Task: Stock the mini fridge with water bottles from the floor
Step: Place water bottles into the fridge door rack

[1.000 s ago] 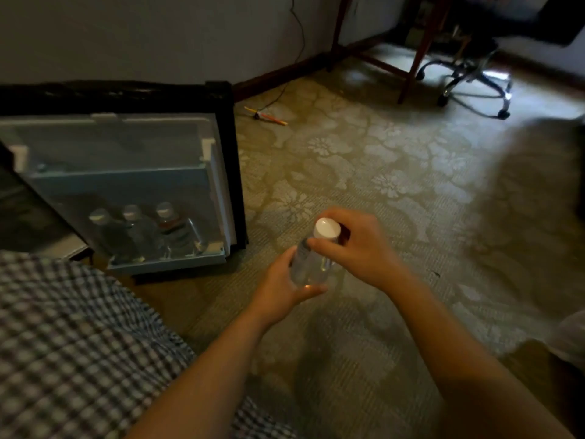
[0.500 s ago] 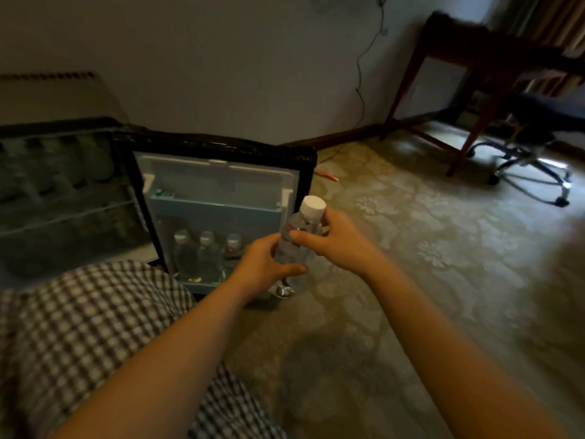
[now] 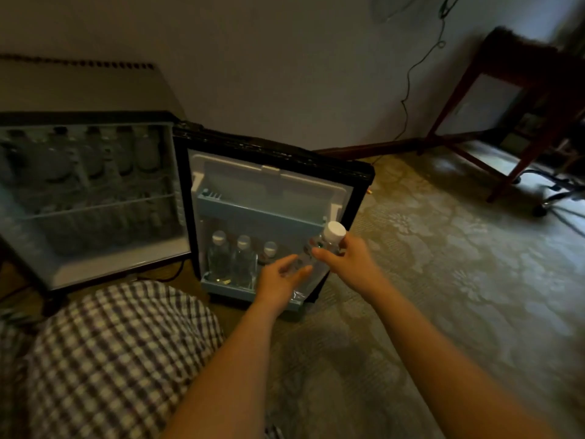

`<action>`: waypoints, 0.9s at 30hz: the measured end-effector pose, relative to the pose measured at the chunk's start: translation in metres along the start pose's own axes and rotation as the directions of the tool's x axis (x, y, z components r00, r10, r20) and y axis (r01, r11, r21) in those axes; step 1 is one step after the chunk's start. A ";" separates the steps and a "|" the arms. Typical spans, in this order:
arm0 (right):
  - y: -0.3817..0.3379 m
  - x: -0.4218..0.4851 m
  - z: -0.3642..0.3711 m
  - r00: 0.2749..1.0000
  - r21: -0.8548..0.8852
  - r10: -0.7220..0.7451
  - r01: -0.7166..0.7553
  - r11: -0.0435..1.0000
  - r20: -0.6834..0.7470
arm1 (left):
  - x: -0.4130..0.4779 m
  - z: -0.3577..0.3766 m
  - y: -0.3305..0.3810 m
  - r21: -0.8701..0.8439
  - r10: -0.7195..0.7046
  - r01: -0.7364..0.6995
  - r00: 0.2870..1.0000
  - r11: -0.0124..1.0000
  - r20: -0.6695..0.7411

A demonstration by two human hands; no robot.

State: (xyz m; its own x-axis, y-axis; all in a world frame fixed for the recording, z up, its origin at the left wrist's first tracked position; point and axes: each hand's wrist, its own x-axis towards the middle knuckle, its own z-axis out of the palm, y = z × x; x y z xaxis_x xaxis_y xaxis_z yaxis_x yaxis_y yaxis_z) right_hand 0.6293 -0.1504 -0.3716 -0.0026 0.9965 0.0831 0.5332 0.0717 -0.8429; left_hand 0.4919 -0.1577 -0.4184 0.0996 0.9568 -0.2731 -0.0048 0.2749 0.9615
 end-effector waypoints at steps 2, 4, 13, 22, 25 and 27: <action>0.009 0.004 0.011 1.000 -0.007 0.012 -0.012 1.000 -0.025 | 0.008 0.001 -0.009 -0.037 -0.076 0.075 0.997 0.996 -0.014; 0.018 0.005 0.019 0.999 -0.017 0.004 -0.005 1.000 -0.054 | 0.014 0.003 -0.019 -0.079 -0.171 0.168 0.985 0.983 -0.037; 0.064 0.026 0.068 0.995 -0.091 0.078 -0.083 0.992 -0.057 | 0.056 0.006 -0.061 -0.423 -0.487 0.399 0.865 0.814 -0.121; 0.096 0.058 0.098 0.995 -0.198 0.102 -0.104 0.975 -0.019 | 0.091 0.000 -0.076 -0.488 -0.590 0.515 0.807 0.705 0.001; 0.103 0.064 0.100 0.990 -0.237 0.141 -0.139 0.961 -0.010 | 0.097 -0.002 -0.077 -0.458 -0.604 0.546 0.797 0.701 0.026; 0.109 0.068 0.102 0.987 -0.243 0.163 -0.158 0.957 0.000 | 0.100 -0.001 -0.079 -0.438 -0.606 0.558 0.795 0.705 0.039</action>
State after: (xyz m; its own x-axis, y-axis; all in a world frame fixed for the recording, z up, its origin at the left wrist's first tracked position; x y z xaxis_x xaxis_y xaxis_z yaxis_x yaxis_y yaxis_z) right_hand 0.6012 -0.0708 -0.5120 0.0845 0.9949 -0.0548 0.7164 -0.0989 -0.6906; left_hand 0.5009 -0.0840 -0.5216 0.1208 0.5904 -0.7980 -0.3836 0.7692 0.5110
